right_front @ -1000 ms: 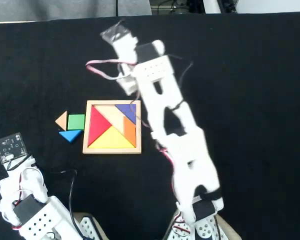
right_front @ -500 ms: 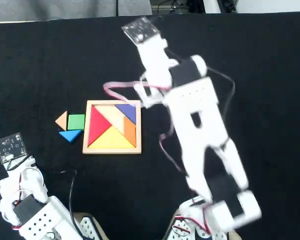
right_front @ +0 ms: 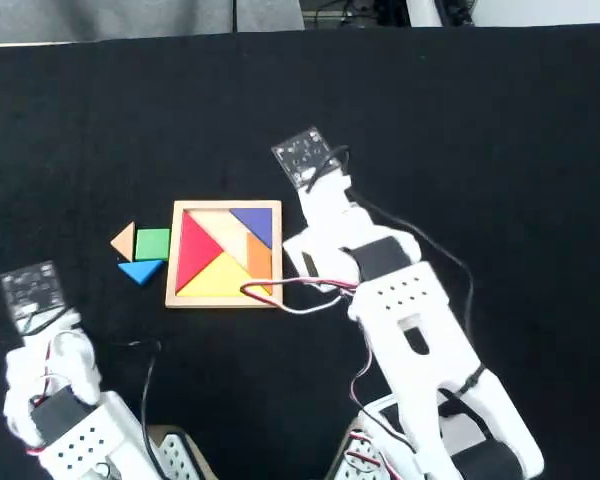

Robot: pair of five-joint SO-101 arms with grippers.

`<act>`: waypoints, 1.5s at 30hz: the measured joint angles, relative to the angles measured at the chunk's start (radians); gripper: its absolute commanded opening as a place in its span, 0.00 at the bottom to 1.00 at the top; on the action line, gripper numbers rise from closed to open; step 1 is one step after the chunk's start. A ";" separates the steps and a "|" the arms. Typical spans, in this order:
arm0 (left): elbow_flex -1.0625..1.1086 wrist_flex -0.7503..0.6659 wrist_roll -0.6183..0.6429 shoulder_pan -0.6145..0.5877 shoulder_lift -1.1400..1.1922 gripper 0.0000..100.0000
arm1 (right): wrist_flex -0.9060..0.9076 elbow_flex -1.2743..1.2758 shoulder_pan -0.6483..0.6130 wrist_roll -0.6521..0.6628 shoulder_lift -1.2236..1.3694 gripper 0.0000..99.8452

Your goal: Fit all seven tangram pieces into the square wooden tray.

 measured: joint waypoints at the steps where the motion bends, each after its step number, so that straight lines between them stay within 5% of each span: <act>1: 0.000 -0.005 0.000 0.028 0.000 0.03 | -0.035 0.032 0.015 0.000 0.000 0.01; 9: -0.158 -0.094 0.000 0.203 0.000 0.09 | -0.318 0.227 0.169 -0.003 0.000 0.01; 19: -0.503 -0.095 0.077 0.262 0.058 0.13 | -0.439 0.296 0.183 -0.003 0.000 0.01; 45: -1.215 -0.095 -0.081 0.430 1.662 0.13 | -0.454 0.304 0.267 -0.115 0.000 0.01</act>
